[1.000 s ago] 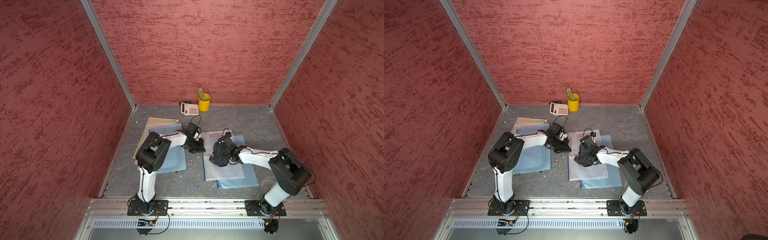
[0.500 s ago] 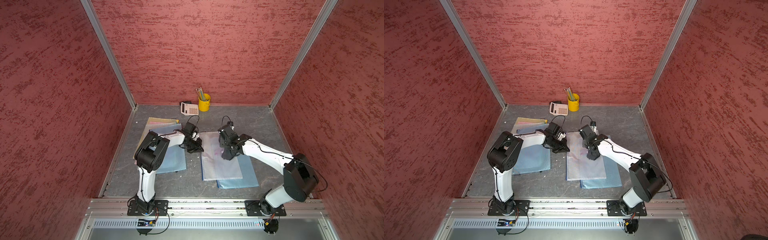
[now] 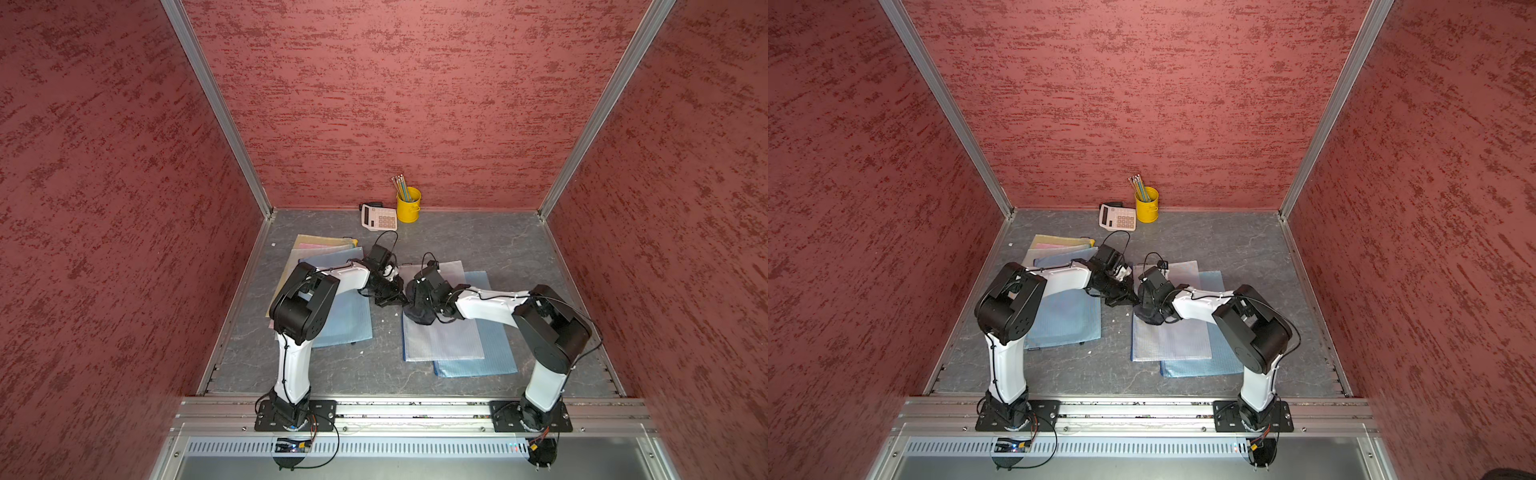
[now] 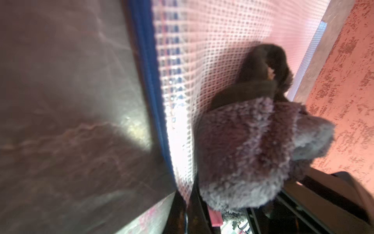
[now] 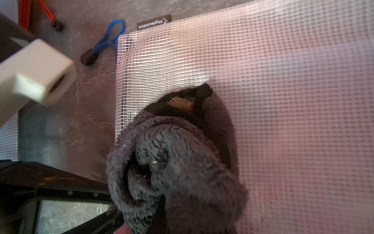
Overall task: Wipe the document bag
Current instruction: Wipe the dirt from the document bag.
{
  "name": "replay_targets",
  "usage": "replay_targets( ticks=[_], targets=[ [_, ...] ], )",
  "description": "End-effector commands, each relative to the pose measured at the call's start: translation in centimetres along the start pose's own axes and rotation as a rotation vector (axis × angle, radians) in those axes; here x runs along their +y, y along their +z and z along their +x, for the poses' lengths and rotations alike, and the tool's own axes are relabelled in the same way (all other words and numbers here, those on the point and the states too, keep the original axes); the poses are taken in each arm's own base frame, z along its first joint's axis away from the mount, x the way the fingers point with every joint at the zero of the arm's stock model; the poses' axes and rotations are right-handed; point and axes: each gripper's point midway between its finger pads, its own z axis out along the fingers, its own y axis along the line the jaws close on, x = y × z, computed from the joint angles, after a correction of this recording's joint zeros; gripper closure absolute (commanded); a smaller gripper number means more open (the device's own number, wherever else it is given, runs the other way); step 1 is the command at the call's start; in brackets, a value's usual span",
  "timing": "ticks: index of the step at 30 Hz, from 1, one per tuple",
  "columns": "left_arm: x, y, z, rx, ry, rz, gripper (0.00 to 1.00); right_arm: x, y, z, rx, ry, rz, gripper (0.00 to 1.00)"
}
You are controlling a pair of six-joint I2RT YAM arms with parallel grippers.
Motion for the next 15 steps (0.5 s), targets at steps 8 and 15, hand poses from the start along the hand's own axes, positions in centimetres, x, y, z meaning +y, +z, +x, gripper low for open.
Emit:
replay_targets(
  ticks=[8,15],
  targets=[
    [2.6,-1.3,-0.5,-0.009,-0.057,-0.006,1.0,-13.8,-8.4,11.5,0.276,0.086,0.425,1.0],
    [2.6,-1.4,0.0,-0.006,-0.042,-0.011,1.0,-5.0,-9.4,-0.1,0.059,-0.09,0.29,1.0]
  ],
)
